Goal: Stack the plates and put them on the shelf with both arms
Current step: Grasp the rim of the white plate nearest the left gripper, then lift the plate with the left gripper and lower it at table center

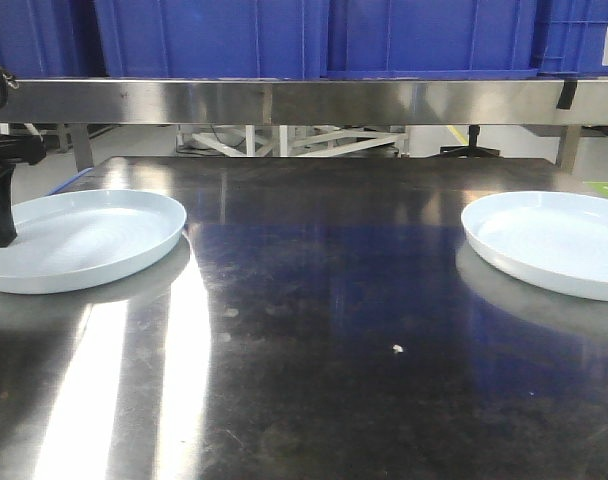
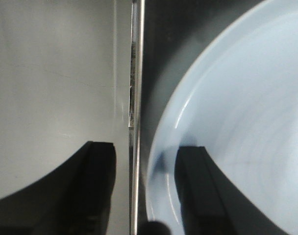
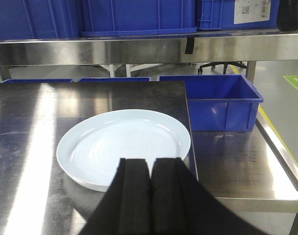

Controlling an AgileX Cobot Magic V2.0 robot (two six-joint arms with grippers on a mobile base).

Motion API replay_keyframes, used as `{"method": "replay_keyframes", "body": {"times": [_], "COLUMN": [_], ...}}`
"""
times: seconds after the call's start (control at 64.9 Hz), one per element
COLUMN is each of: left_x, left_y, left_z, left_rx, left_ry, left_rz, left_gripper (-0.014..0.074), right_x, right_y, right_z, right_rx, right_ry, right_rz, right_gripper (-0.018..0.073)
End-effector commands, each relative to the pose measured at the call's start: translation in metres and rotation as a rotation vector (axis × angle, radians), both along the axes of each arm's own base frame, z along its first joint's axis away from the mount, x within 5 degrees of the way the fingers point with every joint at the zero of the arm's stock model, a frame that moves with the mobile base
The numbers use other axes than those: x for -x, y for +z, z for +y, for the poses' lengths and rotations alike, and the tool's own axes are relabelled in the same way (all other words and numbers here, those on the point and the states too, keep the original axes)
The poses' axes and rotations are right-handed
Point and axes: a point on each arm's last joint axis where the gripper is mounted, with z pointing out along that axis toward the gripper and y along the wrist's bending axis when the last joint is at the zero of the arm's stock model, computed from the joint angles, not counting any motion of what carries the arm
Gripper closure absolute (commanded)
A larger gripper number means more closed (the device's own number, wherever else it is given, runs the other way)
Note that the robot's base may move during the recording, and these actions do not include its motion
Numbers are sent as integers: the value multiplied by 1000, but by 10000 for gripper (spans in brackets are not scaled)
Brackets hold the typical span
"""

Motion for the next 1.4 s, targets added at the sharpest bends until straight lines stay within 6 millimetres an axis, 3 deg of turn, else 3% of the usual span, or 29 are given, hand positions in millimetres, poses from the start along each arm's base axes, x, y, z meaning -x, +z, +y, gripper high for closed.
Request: {"method": "replay_keyframes", "body": {"times": [0.0,0.2,0.477,0.708,0.909,1.155,1.386], "left_x": [1,2,3,-1,1,4,6], "left_y": [27,27,41,69,82,80,62], "left_z": [-3,-3,-5,-22,-60,-128,-160], "left_rx": [17,17,36,237,466,463,454], "left_ry": [3,1,-5,-8,-60,-171,-199], "left_rz": [-69,-56,-8,-22,-32,-145,-119], "left_gripper": [299,521,508,508,509,508,508], "right_x": [2,2,2,2,2,2,2], "right_y": [9,9,9,9,9,9,9], "right_z": [-1,-1,-1,-1,-1,-1,-1], "right_rx": [24,24,24,24,24,24,24], "right_ry": [-11,-11,-11,-11,-11,-11,-11], "right_rz": [-101,-101,-101,-101,-101,-101,-101], "right_gripper": [512,512,512,512,512,512,512]}}
